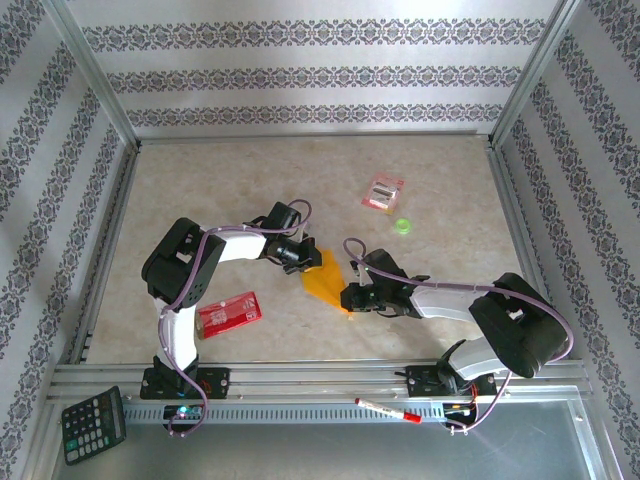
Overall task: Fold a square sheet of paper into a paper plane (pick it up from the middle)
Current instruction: Fourth fold the wing at the center of the table.
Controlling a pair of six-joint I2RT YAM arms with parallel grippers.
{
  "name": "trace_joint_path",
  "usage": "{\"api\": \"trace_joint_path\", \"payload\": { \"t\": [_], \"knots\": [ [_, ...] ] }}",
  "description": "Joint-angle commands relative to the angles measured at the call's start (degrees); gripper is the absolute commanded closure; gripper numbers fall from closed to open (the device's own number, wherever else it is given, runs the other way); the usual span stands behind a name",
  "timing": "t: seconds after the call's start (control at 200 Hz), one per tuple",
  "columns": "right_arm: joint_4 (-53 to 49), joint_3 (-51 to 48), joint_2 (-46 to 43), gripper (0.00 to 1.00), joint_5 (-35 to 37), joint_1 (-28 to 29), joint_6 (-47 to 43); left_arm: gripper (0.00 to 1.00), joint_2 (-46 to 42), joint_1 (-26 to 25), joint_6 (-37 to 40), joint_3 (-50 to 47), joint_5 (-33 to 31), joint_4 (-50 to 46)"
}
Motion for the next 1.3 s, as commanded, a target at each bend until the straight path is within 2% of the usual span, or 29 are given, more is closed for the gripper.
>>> {"api": "trace_joint_path", "payload": {
  "t": [0.0, 0.49, 0.949, 1.299],
  "knots": [
    [-4.8, -3.2, 0.3, 0.95, 0.3, -0.4, 0.2, 1.0, 2.0, 0.8, 1.7, 0.0, -3.9, -5.4],
    [-7.5, -8.1, -5.8, 0.96, 1.3, 0.0, 2.3, 1.0, 2.6, 0.8, 2.0, 0.5, -4.3, -6.1],
    [-14.8, -6.5, -8.5, 0.98, 2.8, 0.0, 1.2, 1.0, 2.6, 0.9, 2.1, 0.6, -4.2, -6.4],
    [-19.6, -2.1, -19.2, 0.96, 4.5, 0.4, -0.2, 1.0, 2.6, 0.9, 1.9, 0.7, -3.9, -6.3]
  ]
}}
